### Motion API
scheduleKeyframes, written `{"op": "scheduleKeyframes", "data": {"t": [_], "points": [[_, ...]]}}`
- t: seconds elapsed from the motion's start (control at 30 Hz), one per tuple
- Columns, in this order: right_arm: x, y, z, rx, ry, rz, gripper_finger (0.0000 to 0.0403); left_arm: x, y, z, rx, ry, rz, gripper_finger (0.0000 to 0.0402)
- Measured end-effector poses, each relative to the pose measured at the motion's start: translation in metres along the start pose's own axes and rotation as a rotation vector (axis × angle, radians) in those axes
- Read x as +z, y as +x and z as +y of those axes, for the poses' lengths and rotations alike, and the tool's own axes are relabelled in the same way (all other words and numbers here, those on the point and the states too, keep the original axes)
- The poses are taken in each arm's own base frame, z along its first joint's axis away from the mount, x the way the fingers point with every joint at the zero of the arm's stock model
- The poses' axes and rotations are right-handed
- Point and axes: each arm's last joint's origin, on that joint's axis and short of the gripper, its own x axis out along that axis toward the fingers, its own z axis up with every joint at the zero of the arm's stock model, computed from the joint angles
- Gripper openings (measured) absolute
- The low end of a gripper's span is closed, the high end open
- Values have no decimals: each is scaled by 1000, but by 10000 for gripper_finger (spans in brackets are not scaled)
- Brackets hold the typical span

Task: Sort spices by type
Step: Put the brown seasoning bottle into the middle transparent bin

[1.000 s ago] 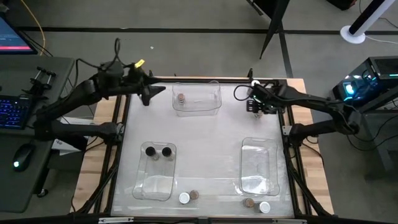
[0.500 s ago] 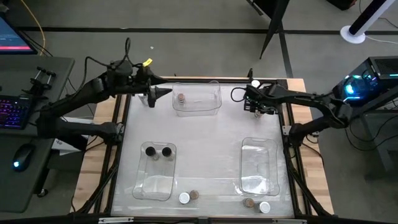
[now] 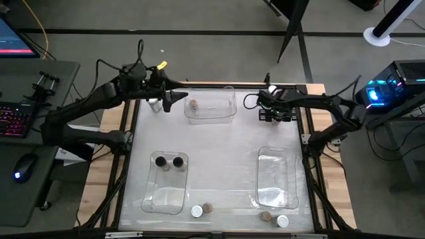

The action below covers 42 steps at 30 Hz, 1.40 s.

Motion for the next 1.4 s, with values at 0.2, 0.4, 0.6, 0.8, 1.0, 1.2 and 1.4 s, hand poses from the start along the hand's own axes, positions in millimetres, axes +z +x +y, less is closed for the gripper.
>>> {"op": "scheduleKeyframes", "data": {"t": [0.2,0.4,0.6,0.8,1.0,1.2,1.4], "points": [[2,10,6,-14,-49,8,231,0,0,0,1,0,-3,243],[1,6,4,-20,-122,21,184,1,-1,0,1,-25,-6,243],[11,-71,-8,52,-166,-138,184,11,-16,-5,-28,-4,-120,243],[38,-164,15,589,-100,-480,184,19,-30,-8,-39,59,-213,243],[53,-178,91,719,-268,-523,184,19,-31,-9,-41,32,-211,243],[54,-152,178,683,-479,-483,184,19,-32,-9,-46,-15,-213,243],[61,-113,234,611,-600,-408,184,20,-37,-10,-55,-61,-226,243]]}}
